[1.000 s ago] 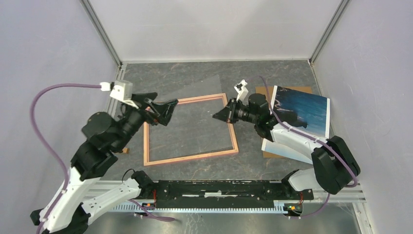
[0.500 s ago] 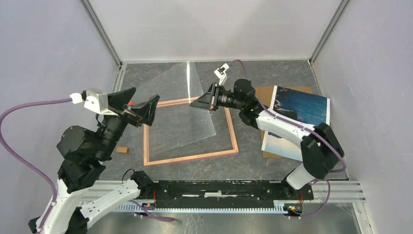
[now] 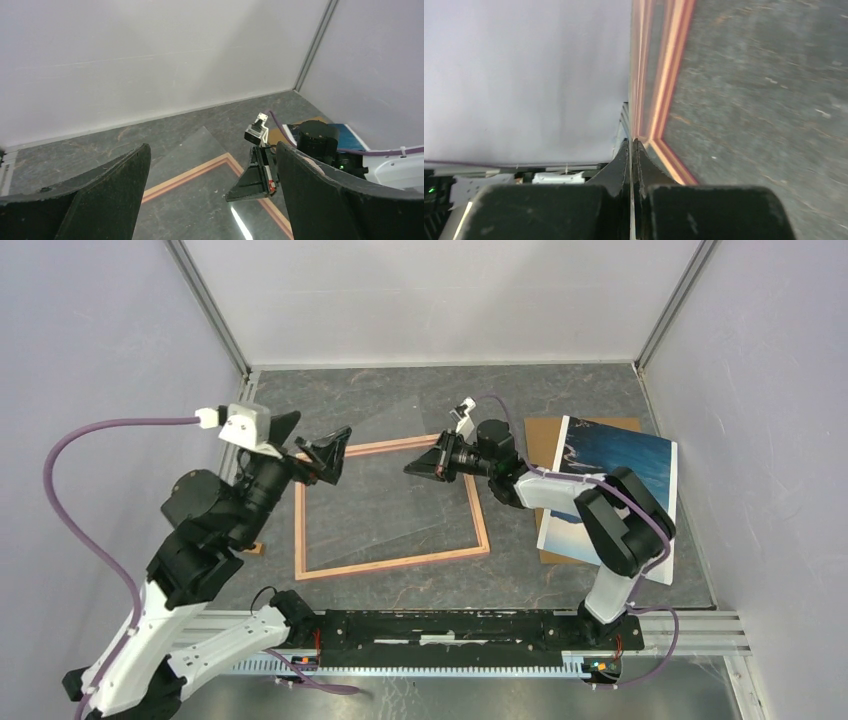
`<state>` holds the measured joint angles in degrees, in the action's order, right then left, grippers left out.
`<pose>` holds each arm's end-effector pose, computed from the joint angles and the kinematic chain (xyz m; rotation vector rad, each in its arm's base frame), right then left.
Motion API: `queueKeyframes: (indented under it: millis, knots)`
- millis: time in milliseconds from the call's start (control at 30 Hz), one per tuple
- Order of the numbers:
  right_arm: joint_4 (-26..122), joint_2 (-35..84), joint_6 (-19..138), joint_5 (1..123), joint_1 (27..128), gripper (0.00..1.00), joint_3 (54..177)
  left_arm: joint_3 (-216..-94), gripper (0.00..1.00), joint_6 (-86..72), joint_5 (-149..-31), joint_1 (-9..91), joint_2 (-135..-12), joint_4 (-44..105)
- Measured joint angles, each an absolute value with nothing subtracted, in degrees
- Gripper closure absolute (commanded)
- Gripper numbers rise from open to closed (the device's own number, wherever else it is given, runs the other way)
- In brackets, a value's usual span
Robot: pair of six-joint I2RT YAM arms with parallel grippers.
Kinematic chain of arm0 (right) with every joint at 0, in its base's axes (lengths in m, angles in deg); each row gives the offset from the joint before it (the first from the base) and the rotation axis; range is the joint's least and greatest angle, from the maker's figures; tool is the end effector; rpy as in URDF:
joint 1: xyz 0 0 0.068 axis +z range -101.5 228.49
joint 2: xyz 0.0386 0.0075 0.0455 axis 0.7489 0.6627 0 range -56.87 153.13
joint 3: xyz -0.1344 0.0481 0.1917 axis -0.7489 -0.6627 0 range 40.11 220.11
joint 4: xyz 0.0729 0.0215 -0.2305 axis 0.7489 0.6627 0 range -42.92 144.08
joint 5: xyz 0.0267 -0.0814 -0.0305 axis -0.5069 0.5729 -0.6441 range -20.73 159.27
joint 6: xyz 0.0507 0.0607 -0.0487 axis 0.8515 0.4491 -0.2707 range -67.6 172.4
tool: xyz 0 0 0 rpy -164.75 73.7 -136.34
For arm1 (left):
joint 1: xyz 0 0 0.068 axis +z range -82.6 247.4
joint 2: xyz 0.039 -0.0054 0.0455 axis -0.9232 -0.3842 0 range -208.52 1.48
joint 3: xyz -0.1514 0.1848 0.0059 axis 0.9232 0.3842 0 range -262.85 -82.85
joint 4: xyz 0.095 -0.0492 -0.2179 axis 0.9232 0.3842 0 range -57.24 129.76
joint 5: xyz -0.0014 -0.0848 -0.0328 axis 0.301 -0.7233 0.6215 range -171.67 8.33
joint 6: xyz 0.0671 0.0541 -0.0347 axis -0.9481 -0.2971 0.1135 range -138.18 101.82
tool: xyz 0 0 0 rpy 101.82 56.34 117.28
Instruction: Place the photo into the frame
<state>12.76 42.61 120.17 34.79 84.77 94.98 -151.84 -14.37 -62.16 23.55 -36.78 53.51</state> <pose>0.2949 0.2751 0.1986 0.0452 2.1200 1.7425 0.1301 -0.0862 0.4482 0.2089 1.4065 -0.4514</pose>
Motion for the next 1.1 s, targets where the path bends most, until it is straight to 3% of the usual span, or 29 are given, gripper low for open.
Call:
queueKeyframes:
  millis: [333, 833, 1100]
  knots:
    - [9.4, 47.1, 119.7, 34.7, 81.0, 1.0, 88.3, -145.0, 0.0, -20.6, -58.9, 23.6, -43.2, 46.8]
    - [9.4, 44.8, 116.4, 34.6, 78.7, 1.0, 85.2, -137.0, 0.0, -23.6, -59.8, 37.1, -36.5, 39.3]
    - [9.5, 44.8, 115.3, 33.3, 77.2, 1.0, 84.2, -135.9, 0.0, -23.6, -61.4, 38.1, -36.5, 38.2]
